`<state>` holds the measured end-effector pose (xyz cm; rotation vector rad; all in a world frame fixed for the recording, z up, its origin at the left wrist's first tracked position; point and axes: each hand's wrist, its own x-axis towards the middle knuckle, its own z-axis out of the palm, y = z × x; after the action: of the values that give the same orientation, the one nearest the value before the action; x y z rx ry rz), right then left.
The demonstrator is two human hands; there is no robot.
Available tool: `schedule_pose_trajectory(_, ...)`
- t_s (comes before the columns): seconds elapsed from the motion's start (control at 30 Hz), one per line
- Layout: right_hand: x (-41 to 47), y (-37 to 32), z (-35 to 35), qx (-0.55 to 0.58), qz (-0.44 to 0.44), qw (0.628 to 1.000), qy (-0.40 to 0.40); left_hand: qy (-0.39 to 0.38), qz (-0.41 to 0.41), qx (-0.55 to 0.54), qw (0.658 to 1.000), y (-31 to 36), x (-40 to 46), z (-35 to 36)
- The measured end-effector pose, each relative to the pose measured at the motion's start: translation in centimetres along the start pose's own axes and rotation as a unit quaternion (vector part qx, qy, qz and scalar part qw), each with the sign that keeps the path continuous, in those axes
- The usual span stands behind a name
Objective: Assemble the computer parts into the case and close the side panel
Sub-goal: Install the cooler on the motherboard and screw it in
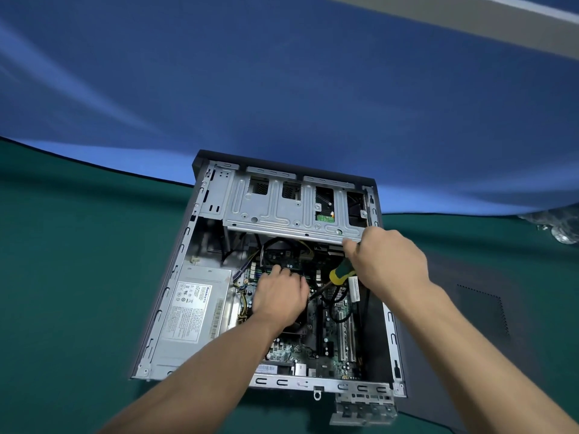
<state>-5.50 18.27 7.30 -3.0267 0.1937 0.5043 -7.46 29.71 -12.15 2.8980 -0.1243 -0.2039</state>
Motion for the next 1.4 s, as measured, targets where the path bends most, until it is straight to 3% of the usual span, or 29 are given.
schedule_pose_trajectory(0.13, 0.2, -0.1, -0.4, 0.086, -0.037, 0.989, -0.115, 0.0, -0.001, -0.001, 1.0, 0.0, 0.0, 0.0)
schedule_pose_trajectory(0.27, 0.0, -0.4, -0.1, -0.008, -0.025, 1.0, -0.008, 0.004, 0.001, 0.001, 1.0, 0.0, 0.0, 0.2)
schedule_pose_trajectory(0.43, -0.1, -0.4, -0.3, 0.046, -0.052, 0.993, -0.098, 0.004, -0.001, -0.005, 1.0, 0.0, 0.1, 0.1)
schedule_pose_trajectory(0.57, -0.2, -0.5, -0.1, -0.03, -0.011, 1.0, -0.002, 0.003, 0.0, -0.001, 1.0, -0.1, 0.1, 0.2)
schedule_pose_trajectory(0.7, 0.0, -0.5, 0.0, 0.083, -0.041, 0.991, -0.098, -0.003, -0.002, -0.003, 1.0, 0.0, 0.1, 0.0)
schedule_pose_trajectory(0.83, -0.1, -0.3, 0.1, -0.001, -0.022, 1.0, 0.004, 0.001, 0.001, -0.001, 1.0, 0.0, 0.0, 0.0)
schedule_pose_trajectory(0.97, 0.0, -0.1, 0.0, 0.081, -0.045, 0.992, -0.089, -0.002, 0.0, -0.001, 1.0, 0.0, 0.0, -0.1)
schedule_pose_trajectory(1.1, -0.4, 0.0, 0.1, 0.015, -0.02, 1.0, -0.003, -0.001, -0.001, 0.005, 1.0, 0.1, 0.0, -0.1)
schedule_pose_trajectory(1.23, -0.4, -0.2, 0.4, 0.064, -0.041, 0.994, -0.073, -0.002, -0.001, 0.008, 1.0, 0.1, 0.0, -0.1)
schedule_pose_trajectory(1.33, -0.4, 0.1, 0.2, 0.001, -0.016, 1.0, -0.01, 0.0, 0.0, 0.011, 1.0, 0.1, 0.0, -0.1)
schedule_pose_trajectory(1.4, -0.3, 0.7, 0.2, 0.017, -0.014, 1.0, -0.019, -0.001, -0.001, 0.008, 1.0, 0.1, -0.1, -0.1)
